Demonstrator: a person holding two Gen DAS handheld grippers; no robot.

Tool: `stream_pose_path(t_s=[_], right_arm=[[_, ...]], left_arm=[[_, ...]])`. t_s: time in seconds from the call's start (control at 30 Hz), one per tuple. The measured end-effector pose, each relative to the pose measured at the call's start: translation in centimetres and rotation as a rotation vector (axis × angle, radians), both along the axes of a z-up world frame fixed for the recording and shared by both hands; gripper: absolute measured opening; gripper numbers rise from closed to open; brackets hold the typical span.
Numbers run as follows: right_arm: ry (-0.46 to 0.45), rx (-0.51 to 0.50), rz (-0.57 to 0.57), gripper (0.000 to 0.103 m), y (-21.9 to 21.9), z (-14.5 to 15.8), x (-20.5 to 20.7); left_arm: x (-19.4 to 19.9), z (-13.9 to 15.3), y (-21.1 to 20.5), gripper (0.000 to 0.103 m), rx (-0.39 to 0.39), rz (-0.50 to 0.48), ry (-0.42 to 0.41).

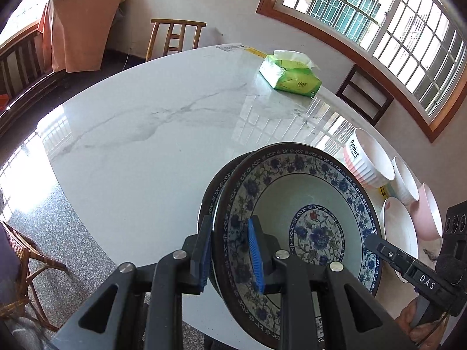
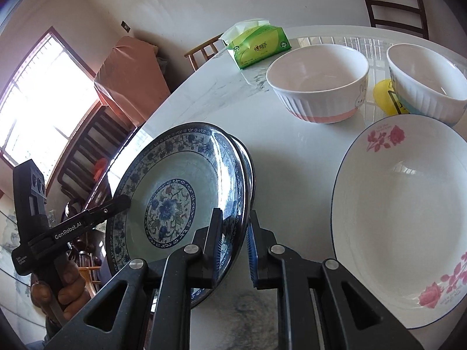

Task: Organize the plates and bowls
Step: 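Lower the plate onto the other blue plate and open both grippers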

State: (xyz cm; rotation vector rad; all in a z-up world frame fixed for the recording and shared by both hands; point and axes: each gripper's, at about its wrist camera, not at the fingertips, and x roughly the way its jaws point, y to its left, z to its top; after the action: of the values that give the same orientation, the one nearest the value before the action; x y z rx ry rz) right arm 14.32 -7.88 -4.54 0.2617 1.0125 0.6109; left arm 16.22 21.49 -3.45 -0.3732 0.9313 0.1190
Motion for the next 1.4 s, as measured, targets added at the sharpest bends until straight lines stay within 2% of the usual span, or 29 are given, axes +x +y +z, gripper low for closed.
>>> stream_pose_path(t_s=[0.8, 1.03, 1.27, 1.4], right_arm=[[-0.015, -0.034, -0.003, 0.016, 2.5, -0.2, 0.0], [-0.054, -0.07, 0.002, 0.016, 3.1, -0.2, -0.3], [-0.089, -0.103, 0.009, 0.018, 3.5, -0.1, -0.2], [-0.115, -0.121, 0.027, 0.029, 4.0, 0.0, -0.5]], left_arm=[[1.7, -1.8, 1.9, 0.024, -0.017, 0.016, 0.024], [1.8, -1.8, 1.6, 0.024, 0.024, 0.011, 0.016], [1.6, -1.5, 1.5, 0.024, 0.043, 0.009, -0.005], [1.6, -1.7, 1.4, 0.024, 0.043, 0.003, 0.004]])
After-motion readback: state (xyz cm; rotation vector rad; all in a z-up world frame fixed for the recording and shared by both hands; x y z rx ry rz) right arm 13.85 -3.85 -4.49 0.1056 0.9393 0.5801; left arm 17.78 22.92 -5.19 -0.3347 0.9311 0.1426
